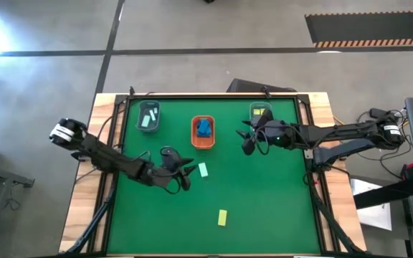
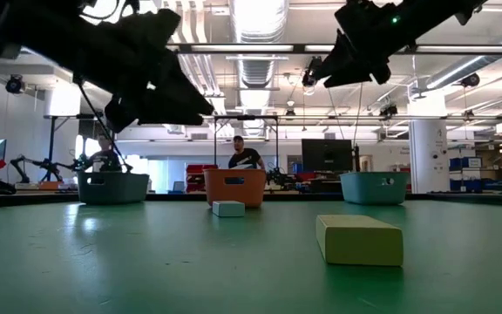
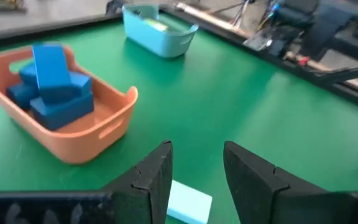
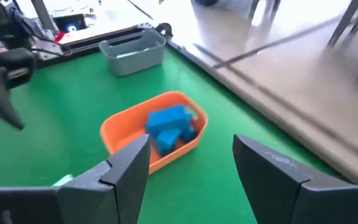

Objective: Sort & place blocks by color
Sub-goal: Put the light blue wooden block into the gray bin

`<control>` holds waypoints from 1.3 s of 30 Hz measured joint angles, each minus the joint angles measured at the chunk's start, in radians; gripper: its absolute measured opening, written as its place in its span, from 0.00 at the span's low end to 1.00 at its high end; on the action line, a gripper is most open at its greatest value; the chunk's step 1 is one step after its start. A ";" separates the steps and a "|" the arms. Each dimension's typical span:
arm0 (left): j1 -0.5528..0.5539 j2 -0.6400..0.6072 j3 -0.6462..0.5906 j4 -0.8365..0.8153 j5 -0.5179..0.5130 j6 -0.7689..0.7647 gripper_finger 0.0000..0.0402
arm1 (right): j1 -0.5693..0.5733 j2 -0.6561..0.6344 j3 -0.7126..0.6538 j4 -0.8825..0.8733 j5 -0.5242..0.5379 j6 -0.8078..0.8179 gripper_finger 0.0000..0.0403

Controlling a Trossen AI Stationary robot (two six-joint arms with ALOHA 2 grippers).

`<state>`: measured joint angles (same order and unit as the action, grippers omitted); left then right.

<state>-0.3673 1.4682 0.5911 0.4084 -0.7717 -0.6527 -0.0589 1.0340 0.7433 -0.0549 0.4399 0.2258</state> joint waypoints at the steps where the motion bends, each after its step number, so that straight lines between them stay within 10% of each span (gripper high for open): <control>1: 0.002 0.010 0.026 -0.048 0.000 -0.032 0.31 | 0.000 0.000 0.000 0.010 0.013 -0.021 0.54; 12: 0.020 0.150 0.364 -0.706 0.008 -0.489 0.20 | -0.001 -0.005 0.000 0.100 0.278 -0.249 0.54; 29: 0.018 0.232 0.448 -0.725 0.042 -0.464 0.16 | 0.000 0.025 -0.006 0.112 0.286 -0.251 0.54; 39: 0.009 0.147 0.425 -0.732 0.192 0.069 0.16 | 0.000 0.091 0.009 0.116 0.074 -0.022 0.54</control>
<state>-0.3584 1.6148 1.0161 -0.3238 -0.5797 -0.5839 -0.0586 1.1254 0.7523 0.0614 0.5135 0.2041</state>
